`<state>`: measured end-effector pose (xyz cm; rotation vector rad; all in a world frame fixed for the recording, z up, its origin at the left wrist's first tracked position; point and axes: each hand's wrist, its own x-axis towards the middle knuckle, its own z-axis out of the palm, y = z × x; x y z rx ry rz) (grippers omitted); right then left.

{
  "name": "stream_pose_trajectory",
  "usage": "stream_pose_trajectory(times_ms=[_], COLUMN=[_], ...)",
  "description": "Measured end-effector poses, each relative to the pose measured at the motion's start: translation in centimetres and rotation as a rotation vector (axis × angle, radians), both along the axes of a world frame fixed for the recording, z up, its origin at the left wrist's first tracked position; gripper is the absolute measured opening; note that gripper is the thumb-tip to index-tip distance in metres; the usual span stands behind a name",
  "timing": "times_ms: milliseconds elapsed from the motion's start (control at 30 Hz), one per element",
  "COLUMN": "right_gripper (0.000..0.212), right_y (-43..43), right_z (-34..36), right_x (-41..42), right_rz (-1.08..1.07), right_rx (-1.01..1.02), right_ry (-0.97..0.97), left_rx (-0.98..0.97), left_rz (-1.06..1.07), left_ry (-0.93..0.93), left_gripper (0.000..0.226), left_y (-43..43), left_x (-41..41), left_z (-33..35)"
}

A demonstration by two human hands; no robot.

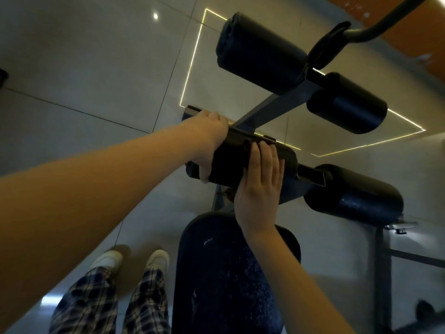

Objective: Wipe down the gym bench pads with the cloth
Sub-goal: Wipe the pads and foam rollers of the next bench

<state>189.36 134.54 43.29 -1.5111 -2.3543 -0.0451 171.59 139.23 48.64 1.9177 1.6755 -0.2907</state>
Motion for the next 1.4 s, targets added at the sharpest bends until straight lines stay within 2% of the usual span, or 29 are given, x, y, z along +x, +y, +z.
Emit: stream_pose_trajectory(times_ms=[100, 167, 233, 300, 333, 400, 467, 500, 567, 633, 667, 733, 867, 933, 967, 1067, 1133, 1167, 1233, 1267, 1333, 1400], right_gripper=[0.042, 0.039, 0.033, 0.027, 0.027, 0.031, 0.031, 0.03, 0.028, 0.031, 0.037, 0.048, 0.04, 0.039, 0.036, 0.029, 0.031, 0.031, 0.028, 0.026, 0.027, 0.038], right_y=[0.9, 3.3, 6.8, 10.1, 11.4, 13.0, 12.9, 12.2, 8.6, 3.1, 0.6, -2.4, 1.0, 4.7, 6.6, 12.0, 14.3, 14.5, 13.9, 13.0, 9.5, 4.3], right_z=[0.2, 1.7, 3.5, 5.1, 5.6, 5.9, 5.4, 4.9, 3.2, 1.2, 0.0, -1.7, -0.9, 1.5, 2.8, 6.0, 6.3, 6.0, 5.3, 5.0, 3.5, 1.8], right_x=[-0.7, -1.9, -2.7, -3.6, -3.9, -4.2, -3.7, -3.1, -1.0, 1.4, 2.5, 4.0, 1.9, 0.3, -0.1, -0.8, -0.8, -0.6, 0.0, 0.6, 2.0, 3.0], right_rz=[-0.054, -0.14, -0.184, -0.267, -0.322, -0.372, -0.31, -0.241, -0.101, -0.09, -0.101, -0.087, -0.202, -0.304, -0.318, -0.429, -0.463, -0.481, -0.326, -0.261, -0.18, -0.119], right_rx=[0.004, -0.083, -0.301, -0.658, -0.816, -0.964, -0.901, -0.779, -0.402, -0.109, -0.036, 0.025, 0.053, -0.053, -0.194, -0.838, -1.013, -1.001, -0.851, -0.782, -0.54, -0.238], right_ry=[-0.018, -0.042, -0.103, -0.114, -0.093, -0.062, -0.072, -0.056, 0.076, 0.124, 0.083, 0.01, 0.098, 0.046, 0.016, 0.066, 0.095, 0.132, -0.037, -0.029, 0.203, 0.252], left_rx=[-0.003, 0.086, 0.359, 0.695, 0.77, 0.743, 0.737, 0.722, 0.7, 0.644, 0.615, 0.618, 0.676, 0.696, 0.68, 0.657, 0.618, 0.595, 0.573, 0.57, 0.536, 0.465], left_rz=[0.055, 0.088, 0.084, 0.108, 0.111, 0.083, 0.089, 0.091, 0.054, 0.014, 0.033, 0.077, 0.04, 0.054, 0.066, 0.057, 0.047, 0.034, 0.014, 0.007, -0.01, -0.047], left_ry=[-0.046, -0.034, -0.02, 0.01, 0.046, 0.087, 0.103, 0.11, 0.174, 0.258, 0.288, 0.325, 0.301, 0.227, 0.192, 0.167, 0.164, 0.159, 0.137, 0.147, 0.185, 0.255], left_gripper=[0.108, 0.105, 0.087, 0.052, 0.046, 0.044, 0.043, 0.047, 0.07, 0.094, 0.1, 0.098, 0.085, 0.078, 0.079, 0.095, 0.104, 0.111, 0.12, 0.125, 0.133, 0.133], left_y=[0.1, -1.3, -3.0, -4.3, -4.8, -5.3, -5.4, -5.4, -5.5, -5.5, -5.6, -5.8, -5.5, -5.3, -5.4, -5.3, -5.2, -5.1, -5.0, -4.9, -4.8, -4.8], left_x=[-0.2, 0.2, 1.1, 2.0, 2.3, 2.7, 2.5, 2.4, 2.1, 2.0, 2.2, 2.5, 2.5, 2.4, 2.3, 2.4, 2.3, 2.2, 1.9, 1.7, 1.5, 1.5], left_z=[-0.3, -1.3, -2.8, -4.3, -4.6, -5.3, -5.4, -5.3, -4.5, -4.2, -4.4, -4.6, -4.8, -4.8, -4.8, -4.5, -4.0, -3.9, -4.0, -4.1, -3.8, -3.0])
